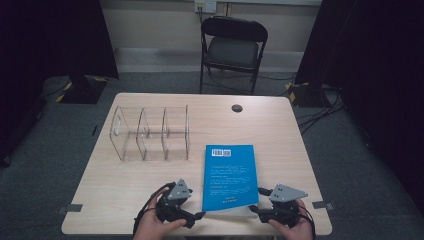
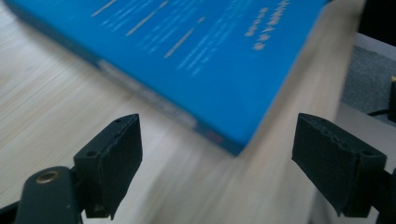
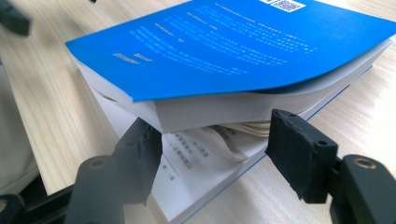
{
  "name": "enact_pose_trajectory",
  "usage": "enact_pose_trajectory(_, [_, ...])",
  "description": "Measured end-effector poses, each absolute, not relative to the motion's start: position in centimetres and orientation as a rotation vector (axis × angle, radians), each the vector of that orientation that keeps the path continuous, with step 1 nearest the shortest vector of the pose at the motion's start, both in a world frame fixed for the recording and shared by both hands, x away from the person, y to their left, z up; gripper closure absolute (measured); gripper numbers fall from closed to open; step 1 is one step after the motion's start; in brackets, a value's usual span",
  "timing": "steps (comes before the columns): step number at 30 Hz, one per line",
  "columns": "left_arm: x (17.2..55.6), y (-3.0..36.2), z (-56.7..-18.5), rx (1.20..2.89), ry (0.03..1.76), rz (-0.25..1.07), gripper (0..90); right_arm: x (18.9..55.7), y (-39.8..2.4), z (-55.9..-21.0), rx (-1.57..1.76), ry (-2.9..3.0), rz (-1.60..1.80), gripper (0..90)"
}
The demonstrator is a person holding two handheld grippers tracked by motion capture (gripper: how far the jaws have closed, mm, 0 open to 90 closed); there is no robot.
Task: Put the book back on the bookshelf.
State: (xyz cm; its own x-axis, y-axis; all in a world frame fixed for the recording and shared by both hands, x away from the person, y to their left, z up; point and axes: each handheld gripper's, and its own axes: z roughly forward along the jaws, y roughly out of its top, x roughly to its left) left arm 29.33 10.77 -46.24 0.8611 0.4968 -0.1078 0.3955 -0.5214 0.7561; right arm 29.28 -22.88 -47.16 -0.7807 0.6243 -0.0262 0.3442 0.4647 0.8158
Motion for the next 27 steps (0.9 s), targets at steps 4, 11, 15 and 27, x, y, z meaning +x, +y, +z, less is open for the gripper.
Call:
enact_pose_trajectory(4, [28.7,9.3,-45.5,2.188,0.597,0.117,16.0,29.4,-22.9,-47.0,0.843,2.387,1.253,35.4])
enact_pose_trajectory(11, [28.0,5.6,-44.9,2.230,0.502,0.122,15.9,29.5,-22.8,-46.9,0.861,2.371,1.283,35.4])
enact_pose_trajectory(15, [28.6,4.0,-45.0,2.253,0.480,0.155,16.0,29.5,-22.8,-46.8,0.869,2.369,1.295,35.4])
enact_pose_trajectory(27, [30.3,1.4,-46.5,2.259,0.496,0.294,16.1,29.5,-22.8,-46.7,0.897,2.359,1.329,35.7])
